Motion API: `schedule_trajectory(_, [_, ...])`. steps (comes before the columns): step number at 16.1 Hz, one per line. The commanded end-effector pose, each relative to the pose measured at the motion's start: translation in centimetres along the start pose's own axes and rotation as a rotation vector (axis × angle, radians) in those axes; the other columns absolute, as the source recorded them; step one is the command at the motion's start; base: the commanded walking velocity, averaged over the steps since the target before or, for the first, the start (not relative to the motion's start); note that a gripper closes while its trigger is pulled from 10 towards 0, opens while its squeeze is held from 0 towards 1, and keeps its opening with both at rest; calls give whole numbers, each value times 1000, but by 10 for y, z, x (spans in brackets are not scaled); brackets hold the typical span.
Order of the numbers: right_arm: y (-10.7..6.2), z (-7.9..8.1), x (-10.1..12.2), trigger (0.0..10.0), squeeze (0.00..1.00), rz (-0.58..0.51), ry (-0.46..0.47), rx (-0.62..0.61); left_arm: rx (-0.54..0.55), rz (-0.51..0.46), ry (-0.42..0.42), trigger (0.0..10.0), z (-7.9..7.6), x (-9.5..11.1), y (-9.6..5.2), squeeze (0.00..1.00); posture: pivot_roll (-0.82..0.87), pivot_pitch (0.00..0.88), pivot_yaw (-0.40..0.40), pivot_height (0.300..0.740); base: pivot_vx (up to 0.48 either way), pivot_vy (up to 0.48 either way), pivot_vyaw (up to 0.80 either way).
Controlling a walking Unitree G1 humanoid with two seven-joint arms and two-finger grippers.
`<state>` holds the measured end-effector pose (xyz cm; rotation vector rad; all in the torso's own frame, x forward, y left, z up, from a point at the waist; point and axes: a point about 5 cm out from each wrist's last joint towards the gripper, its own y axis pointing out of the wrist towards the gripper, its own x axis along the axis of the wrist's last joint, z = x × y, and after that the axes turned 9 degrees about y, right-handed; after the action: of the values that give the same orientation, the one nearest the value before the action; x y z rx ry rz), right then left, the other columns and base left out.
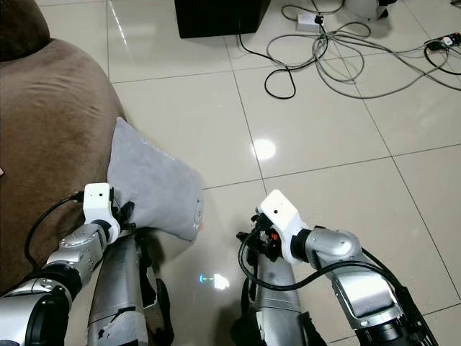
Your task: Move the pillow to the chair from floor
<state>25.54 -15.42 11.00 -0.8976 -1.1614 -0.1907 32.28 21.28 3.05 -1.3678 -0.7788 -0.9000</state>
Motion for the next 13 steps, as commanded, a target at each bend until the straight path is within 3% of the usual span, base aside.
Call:
schedule_trajectory(1, [1, 1, -7, 10000, 0, 12, 17, 4, -6, 25, -4, 0, -1, -9, -2, 0, -133, 309, -22, 550, 0, 0, 0])
schedule_trajectory(8, [5, -4, -6, 10000, 0, 1, 14, -10, -52, -6, -16, 0, -10, 0, 1, 0, -133, 273, -12, 550, 0, 0, 0])
schedule_trajectory(13, [9, -1, 1, 10000, 0, -29, 11, -29, -134, -69, -101, 0, -29, 10, 5, 0, -114, 210, 14, 550, 0, 0, 0])
